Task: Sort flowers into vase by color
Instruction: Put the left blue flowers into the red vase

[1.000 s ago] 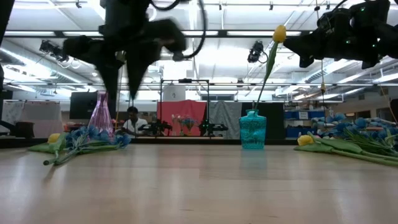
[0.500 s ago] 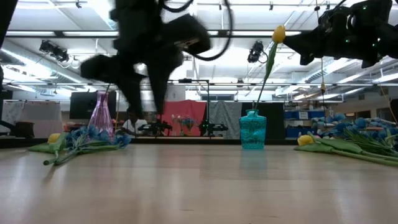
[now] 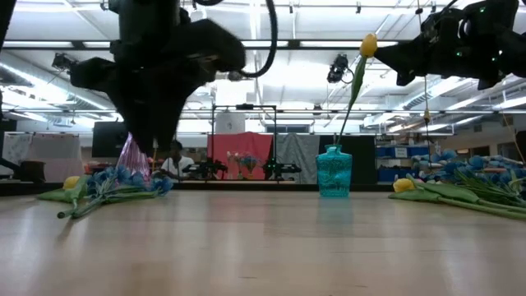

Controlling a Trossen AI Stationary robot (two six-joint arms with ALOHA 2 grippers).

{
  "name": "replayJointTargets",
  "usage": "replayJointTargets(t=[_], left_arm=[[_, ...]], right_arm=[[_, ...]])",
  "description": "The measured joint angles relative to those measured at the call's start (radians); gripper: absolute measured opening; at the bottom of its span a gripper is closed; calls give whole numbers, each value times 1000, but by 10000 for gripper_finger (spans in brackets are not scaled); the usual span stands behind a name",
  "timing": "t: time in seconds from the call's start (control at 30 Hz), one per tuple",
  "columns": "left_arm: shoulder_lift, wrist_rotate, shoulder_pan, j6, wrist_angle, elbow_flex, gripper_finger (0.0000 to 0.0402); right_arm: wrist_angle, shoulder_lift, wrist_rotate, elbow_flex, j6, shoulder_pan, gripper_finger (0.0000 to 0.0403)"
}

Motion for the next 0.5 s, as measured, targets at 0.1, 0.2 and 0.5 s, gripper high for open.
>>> replayJointTargets(t=[0.1,0.2,0.5], left_arm=[[1,-20,1,-9,143,-30,118],[0,-22,3,27,210,-56,114],[-150,-101,7,23,-29,-71,94]], right_arm=[[1,0,0,0,0,0,65],[3,0,0,0,1,0,65],[3,0,0,0,5,4,65]])
